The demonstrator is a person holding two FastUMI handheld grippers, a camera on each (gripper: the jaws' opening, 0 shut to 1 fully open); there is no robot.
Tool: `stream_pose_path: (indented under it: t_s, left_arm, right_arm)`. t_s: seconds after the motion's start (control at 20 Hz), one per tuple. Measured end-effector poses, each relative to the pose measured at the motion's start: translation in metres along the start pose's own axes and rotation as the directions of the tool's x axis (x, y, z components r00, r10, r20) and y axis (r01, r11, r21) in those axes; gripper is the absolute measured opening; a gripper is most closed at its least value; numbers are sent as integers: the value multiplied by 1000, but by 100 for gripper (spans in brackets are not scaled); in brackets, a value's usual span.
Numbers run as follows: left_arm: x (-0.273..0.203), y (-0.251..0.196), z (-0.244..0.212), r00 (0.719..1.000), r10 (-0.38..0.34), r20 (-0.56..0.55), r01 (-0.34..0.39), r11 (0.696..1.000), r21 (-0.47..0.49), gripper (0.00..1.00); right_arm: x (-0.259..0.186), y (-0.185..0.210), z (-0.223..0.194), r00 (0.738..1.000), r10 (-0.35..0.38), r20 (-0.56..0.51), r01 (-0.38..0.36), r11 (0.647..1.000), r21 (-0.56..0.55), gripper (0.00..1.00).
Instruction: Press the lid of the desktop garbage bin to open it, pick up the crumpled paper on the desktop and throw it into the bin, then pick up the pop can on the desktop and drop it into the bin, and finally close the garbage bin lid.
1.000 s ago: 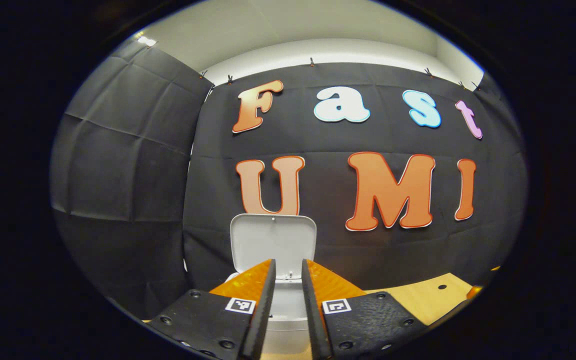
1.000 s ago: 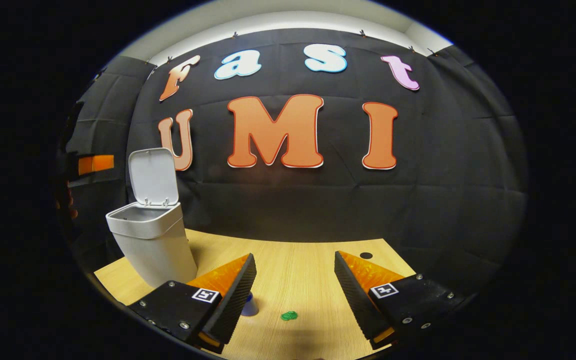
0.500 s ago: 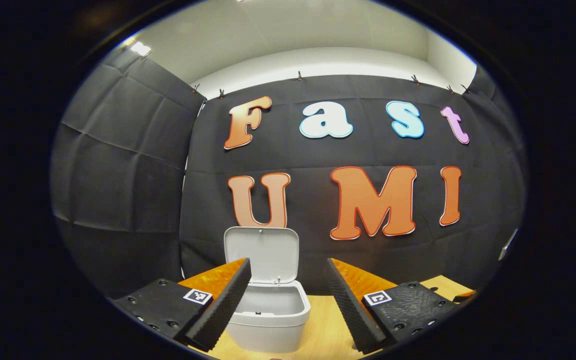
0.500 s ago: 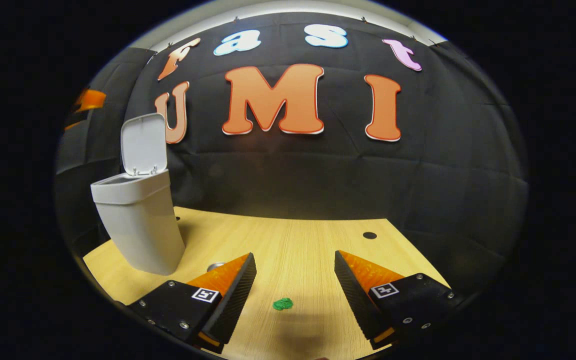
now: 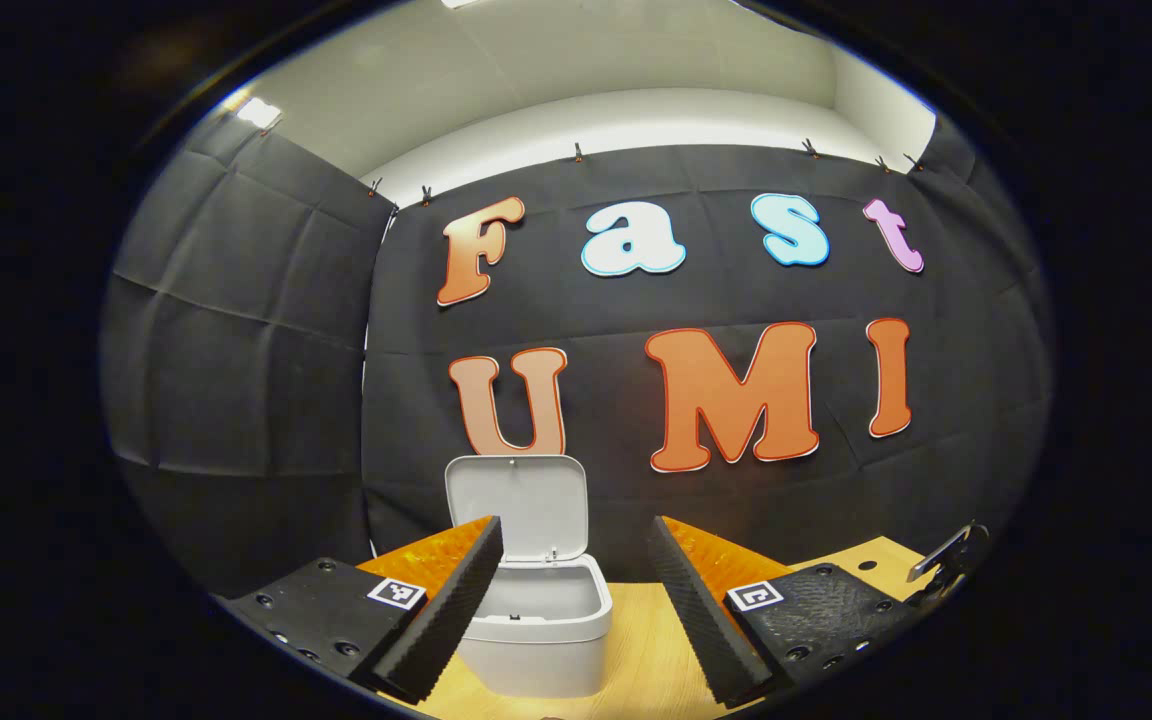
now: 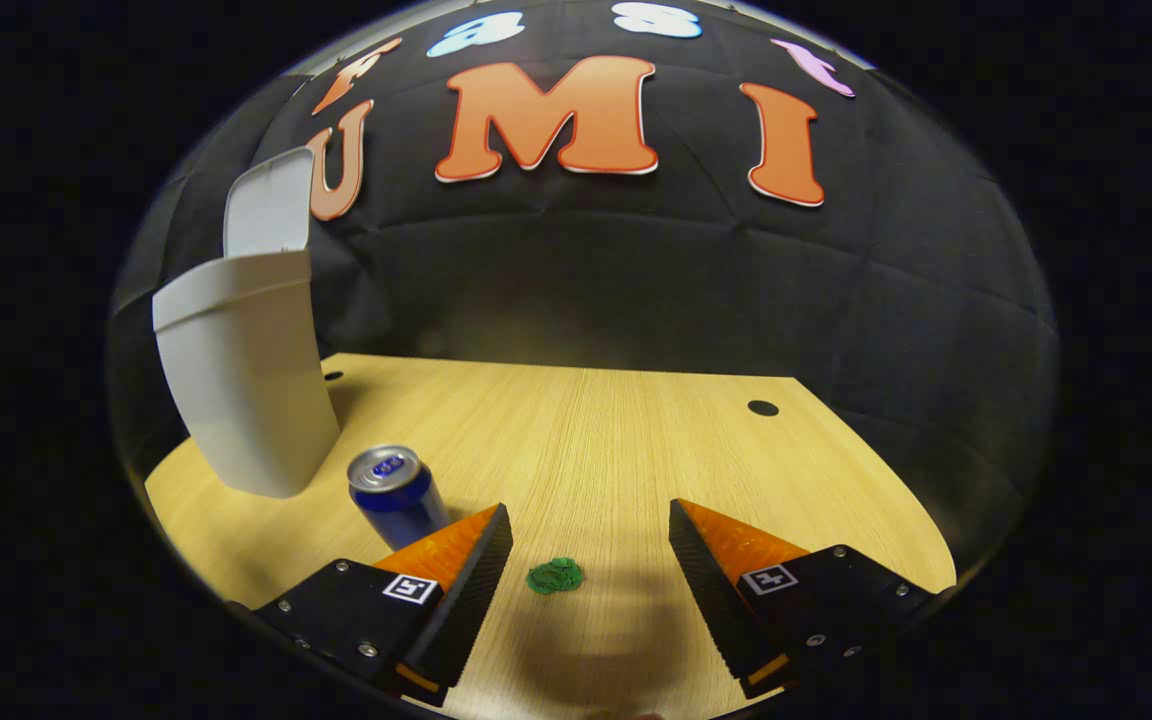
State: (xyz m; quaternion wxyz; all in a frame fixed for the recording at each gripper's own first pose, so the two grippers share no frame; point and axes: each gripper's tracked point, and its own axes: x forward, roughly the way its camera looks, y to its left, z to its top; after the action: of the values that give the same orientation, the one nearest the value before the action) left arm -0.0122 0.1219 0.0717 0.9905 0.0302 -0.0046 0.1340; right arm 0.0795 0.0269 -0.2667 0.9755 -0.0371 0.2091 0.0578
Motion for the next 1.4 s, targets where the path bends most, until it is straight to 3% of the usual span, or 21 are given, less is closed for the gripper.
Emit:
stream_pose_path:
  t_s: [0.35,0.65,0.75,0.8,0.9,1.0,1.1,1.15,1.3,1.4]
  left_arm:
    - [-14,14,0,999,42,-16,-41,997,67,92]
    - [-18,16,-4,998,49,-40,-45,995,87,95]
    - [-18,14,-8,997,44,-56,-39,995,88,92]
    - [-18,13,-12,997,41,-62,-36,996,86,95]
    - [-17,10,-14,997,29,-70,-23,996,81,95]
    - [-19,7,-14,997,19,-71,-13,997,82,92]
    - [-20,5,-16,997,10,-72,-4,997,79,92]
    - [-20,5,-17,997,6,-73,-1,997,76,97]
    - [-22,5,-21,997,-1,-74,5,998,64,93]
    - [-23,7,-25,997,-6,-75,10,999,53,98]
  right_arm:
    - [31,15,-53,986,36,-163,-38,999,-8,94]
    - [41,15,-81,966,21,-259,-25,1000,-14,81]
    - [38,17,-80,965,28,-261,-28,1000,3,70]
    - [37,17,-80,965,28,-262,-30,1000,-2,55]
    - [34,17,-81,963,32,-269,-37,999,-12,35]
    - [30,14,-74,966,35,-257,-32,999,15,25]
    - [27,10,-62,971,34,-238,-21,998,57,22]
    - [24,9,-50,975,39,-219,-23,997,78,20]
    - [13,10,-1,991,55,-120,-42,993,113,19]
    - [5,17,36,996,72,-45,-66,990,128,19]
